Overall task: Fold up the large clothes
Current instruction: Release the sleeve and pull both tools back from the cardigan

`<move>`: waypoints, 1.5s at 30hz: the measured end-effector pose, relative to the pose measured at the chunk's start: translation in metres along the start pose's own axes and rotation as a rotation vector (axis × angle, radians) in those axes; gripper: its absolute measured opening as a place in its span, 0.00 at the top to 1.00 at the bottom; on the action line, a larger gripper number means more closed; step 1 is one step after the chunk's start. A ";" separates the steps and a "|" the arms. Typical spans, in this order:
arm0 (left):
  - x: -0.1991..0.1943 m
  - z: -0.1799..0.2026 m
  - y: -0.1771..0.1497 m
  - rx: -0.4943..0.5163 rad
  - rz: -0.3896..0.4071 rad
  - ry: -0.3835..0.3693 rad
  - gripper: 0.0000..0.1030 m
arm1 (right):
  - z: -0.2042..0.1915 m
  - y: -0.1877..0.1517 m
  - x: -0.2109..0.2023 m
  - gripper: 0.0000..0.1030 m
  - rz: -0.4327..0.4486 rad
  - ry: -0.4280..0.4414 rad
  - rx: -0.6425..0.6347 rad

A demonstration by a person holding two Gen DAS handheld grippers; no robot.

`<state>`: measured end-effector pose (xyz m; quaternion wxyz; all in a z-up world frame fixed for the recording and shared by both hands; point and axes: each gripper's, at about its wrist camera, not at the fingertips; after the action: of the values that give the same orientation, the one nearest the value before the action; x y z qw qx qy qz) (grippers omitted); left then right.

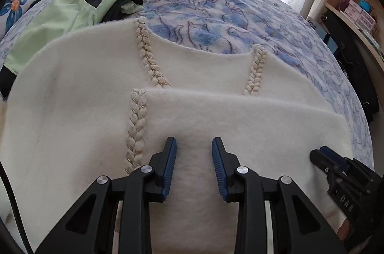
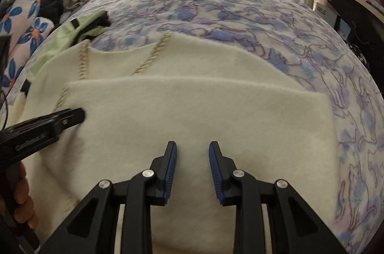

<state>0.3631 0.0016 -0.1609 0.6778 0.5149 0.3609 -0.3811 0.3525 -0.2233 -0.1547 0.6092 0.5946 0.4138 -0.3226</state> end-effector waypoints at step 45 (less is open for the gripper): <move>-0.140 -0.033 -0.090 0.113 0.015 0.011 0.53 | 0.035 -0.131 -0.130 0.96 -0.041 0.118 0.246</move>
<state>0.2175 0.0381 -0.0825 0.6485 0.5570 0.3389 -0.3930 0.1820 -0.2820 -0.1006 0.4995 0.6743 0.4182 -0.3478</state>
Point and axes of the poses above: each gripper's, at about its wrist camera, not at the fingertips, and x roughly the way its jaws point, z to its right, y to its top, and after that the axes turned 6 degrees about -z, right-handed
